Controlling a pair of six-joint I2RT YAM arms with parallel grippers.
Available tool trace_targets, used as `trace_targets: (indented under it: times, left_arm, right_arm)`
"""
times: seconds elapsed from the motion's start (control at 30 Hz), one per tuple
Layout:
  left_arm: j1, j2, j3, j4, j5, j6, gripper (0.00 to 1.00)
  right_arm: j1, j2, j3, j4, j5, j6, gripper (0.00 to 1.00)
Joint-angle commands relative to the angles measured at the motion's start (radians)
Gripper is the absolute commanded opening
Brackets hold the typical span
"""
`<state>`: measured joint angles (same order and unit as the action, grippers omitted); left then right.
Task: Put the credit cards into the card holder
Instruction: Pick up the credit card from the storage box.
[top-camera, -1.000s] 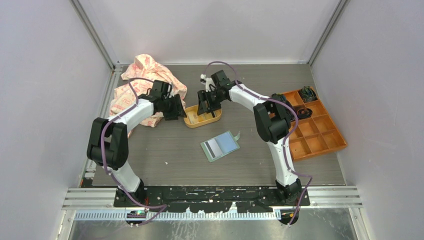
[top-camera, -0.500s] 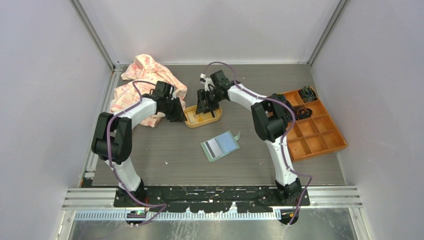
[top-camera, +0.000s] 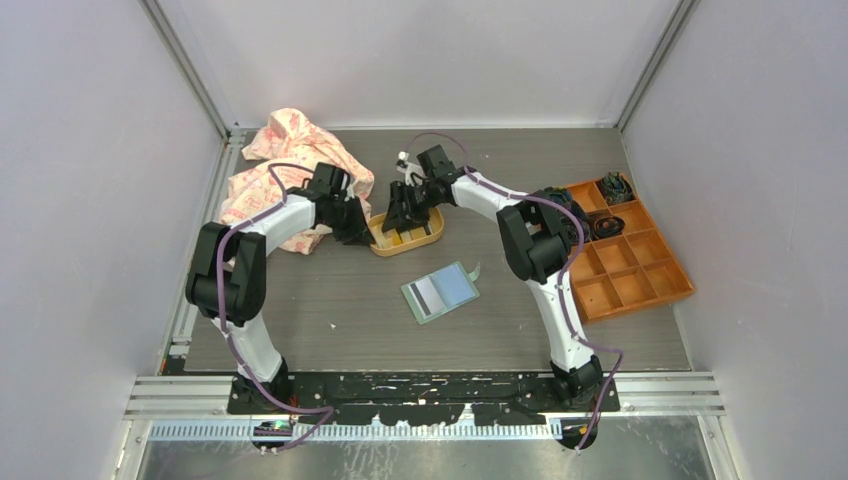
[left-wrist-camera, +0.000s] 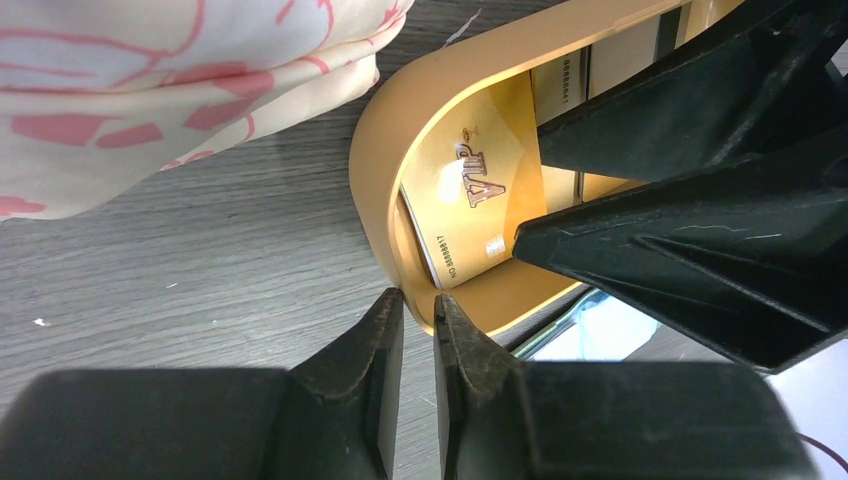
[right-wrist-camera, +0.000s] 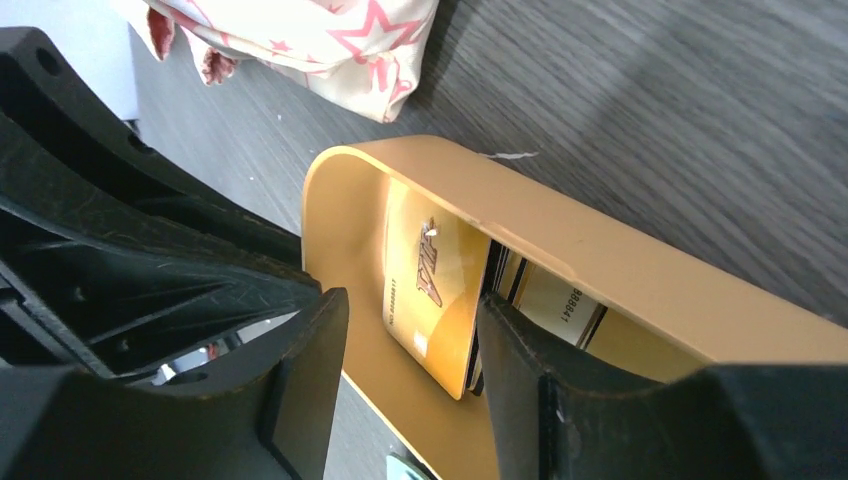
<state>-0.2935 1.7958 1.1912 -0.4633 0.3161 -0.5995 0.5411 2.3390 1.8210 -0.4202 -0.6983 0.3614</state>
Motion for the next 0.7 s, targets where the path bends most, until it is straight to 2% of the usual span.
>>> trace_targets:
  times: [0.0,0.37,0.53,0.67]
  left_arm:
    - [-0.006,-0.004,0.042,0.002,0.026,-0.011,0.18]
    - [-0.006,-0.003,0.045,-0.001,0.025,-0.016,0.17]
    - [-0.006,-0.002,0.047,-0.002,0.026,-0.016,0.17]
    - [-0.006,0.000,0.048,-0.004,0.029,-0.017,0.17]
  right_arm:
    - [0.003,-0.026,-0.021,0.131,-0.125,0.126,0.55]
    - [-0.015,-0.052,-0.083,0.302,-0.231,0.292,0.50]
    - [-0.016,-0.032,-0.074,0.261,-0.203,0.266,0.43]
    - [-0.006,-0.014,0.000,0.051,-0.100,0.118,0.42]
